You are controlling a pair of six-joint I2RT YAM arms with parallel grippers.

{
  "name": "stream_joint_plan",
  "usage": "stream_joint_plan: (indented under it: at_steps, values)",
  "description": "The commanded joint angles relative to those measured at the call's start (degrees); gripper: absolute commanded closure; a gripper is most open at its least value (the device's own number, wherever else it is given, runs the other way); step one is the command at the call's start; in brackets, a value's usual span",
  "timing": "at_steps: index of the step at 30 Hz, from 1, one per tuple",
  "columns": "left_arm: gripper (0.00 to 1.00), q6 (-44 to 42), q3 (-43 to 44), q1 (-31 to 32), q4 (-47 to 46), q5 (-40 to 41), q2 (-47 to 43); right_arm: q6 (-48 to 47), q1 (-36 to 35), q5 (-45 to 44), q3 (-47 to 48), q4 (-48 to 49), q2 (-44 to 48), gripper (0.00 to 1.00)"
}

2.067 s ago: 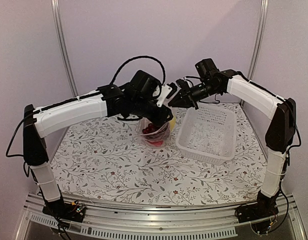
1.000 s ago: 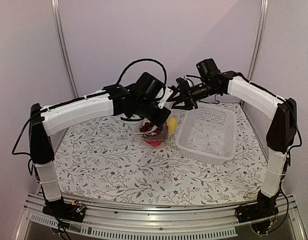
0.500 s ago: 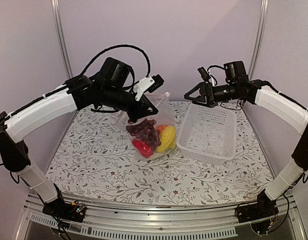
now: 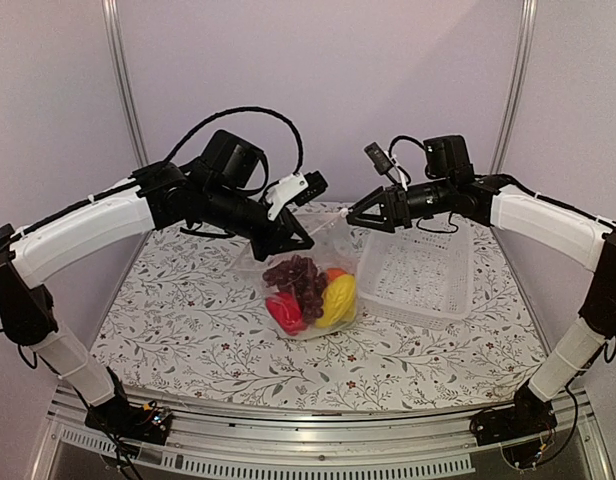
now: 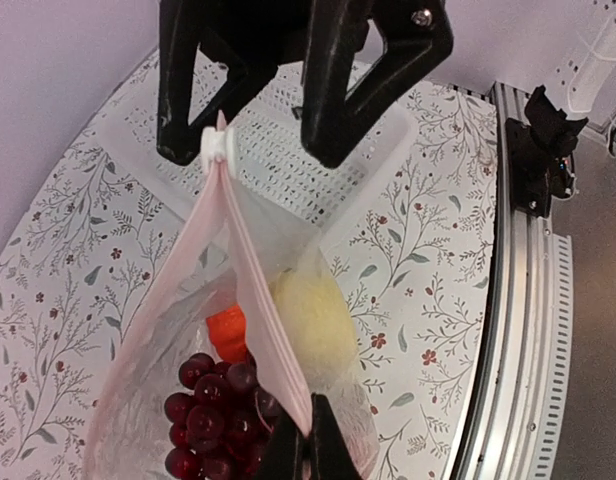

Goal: Place the food in the zip-top bag and seal the zipper
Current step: Pass from the left arm to the right

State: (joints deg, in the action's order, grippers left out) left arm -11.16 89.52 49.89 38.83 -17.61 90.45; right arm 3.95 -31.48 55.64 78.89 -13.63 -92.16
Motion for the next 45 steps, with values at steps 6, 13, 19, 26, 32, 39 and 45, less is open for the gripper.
stream_joint_plan:
  at_steps: [6, 13, 19, 26, 32, 39, 45]
  values:
    - [0.99, 0.0, -0.6, -2.7, -2.3, -0.8, -2.4, -8.4, -3.3, 1.7, 6.0, -3.0, -3.6, 0.43]
    - [0.99, 0.5, -0.7, -3.0, -2.4, -1.7, -2.5, -10.4, -4.2, -2.5, 5.5, -4.0, -4.0, 0.35]
    - [0.98, 0.7, -1.4, -3.2, -2.4, -2.8, -2.9, -11.6, -4.2, -5.4, 6.7, -3.3, -5.3, 0.42]
    - [0.97, 1.1, -1.4, -3.4, -2.2, -2.7, -3.2, -11.5, -4.2, -4.8, 6.8, -3.6, -6.7, 0.70]
    - [0.91, 1.7, -1.3, -3.4, -2.1, -1.6, -3.1, -11.4, -4.2, -6.1, 6.5, -3.8, -4.8, 0.89]
    - [0.61, 1.8, -0.3, -3.7, -1.0, 12.8, -4.4, -11.6, -4.2, -8.9, 8.1, -7.1, -1.2, 1.00]
    - [0.55, -1.2, -1.4, -3.6, -0.3, 16.7, -5.1, -12.2, -4.2, -9.1, 9.3, -10.4, -0.5, 1.00]
